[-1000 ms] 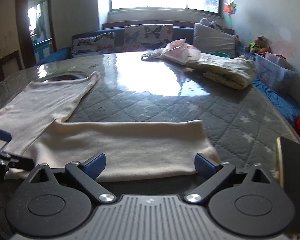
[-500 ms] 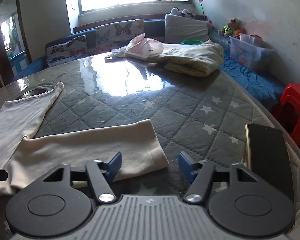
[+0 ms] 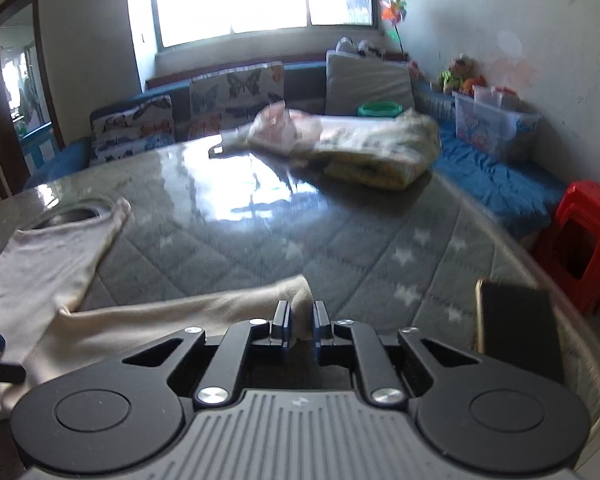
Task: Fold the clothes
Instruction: 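Grasp the cream shirt's sleeve cuff with the right gripper and lift it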
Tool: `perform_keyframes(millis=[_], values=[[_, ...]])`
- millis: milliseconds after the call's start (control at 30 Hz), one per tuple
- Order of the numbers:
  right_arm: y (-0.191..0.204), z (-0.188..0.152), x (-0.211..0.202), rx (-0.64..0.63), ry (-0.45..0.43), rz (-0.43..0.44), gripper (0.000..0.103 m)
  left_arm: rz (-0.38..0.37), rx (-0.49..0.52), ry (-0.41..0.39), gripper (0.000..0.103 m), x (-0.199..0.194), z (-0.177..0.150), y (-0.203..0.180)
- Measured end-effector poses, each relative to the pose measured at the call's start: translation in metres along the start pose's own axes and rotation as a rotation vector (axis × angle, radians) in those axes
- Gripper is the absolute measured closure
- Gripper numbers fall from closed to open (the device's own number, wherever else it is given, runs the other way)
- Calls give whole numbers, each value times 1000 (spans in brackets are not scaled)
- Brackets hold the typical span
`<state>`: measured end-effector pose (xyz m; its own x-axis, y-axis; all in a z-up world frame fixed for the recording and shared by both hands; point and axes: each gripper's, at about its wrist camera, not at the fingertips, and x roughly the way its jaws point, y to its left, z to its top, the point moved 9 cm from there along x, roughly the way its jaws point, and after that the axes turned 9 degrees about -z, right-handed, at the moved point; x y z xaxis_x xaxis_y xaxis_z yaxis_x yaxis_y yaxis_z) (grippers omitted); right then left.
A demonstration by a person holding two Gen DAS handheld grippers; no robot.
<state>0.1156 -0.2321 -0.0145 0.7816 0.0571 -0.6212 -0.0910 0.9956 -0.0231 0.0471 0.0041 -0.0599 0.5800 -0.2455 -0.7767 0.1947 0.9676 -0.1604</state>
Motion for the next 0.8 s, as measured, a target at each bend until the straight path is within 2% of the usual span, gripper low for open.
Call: perform_keyframes(millis=[100, 267, 400, 600, 800], values=[[1, 8, -2, -11, -17, 2, 93, -4, 17, -1, 37, 2, -1, -5], [3, 5, 5, -30, 2, -6, 93, 18, 57, -1, 35, 4, -2, -10], [1, 6, 1, -27, -3, -2, 93, 8, 34, -17, 35, -2, 3, -6], [20, 36, -28, -47, -62, 72, 93, 33, -7, -41, 35, -14, 7, 15], [71, 69, -64, -130, -124, 181, 93, 61, -65, -80, 34, -35, 2, 46]])
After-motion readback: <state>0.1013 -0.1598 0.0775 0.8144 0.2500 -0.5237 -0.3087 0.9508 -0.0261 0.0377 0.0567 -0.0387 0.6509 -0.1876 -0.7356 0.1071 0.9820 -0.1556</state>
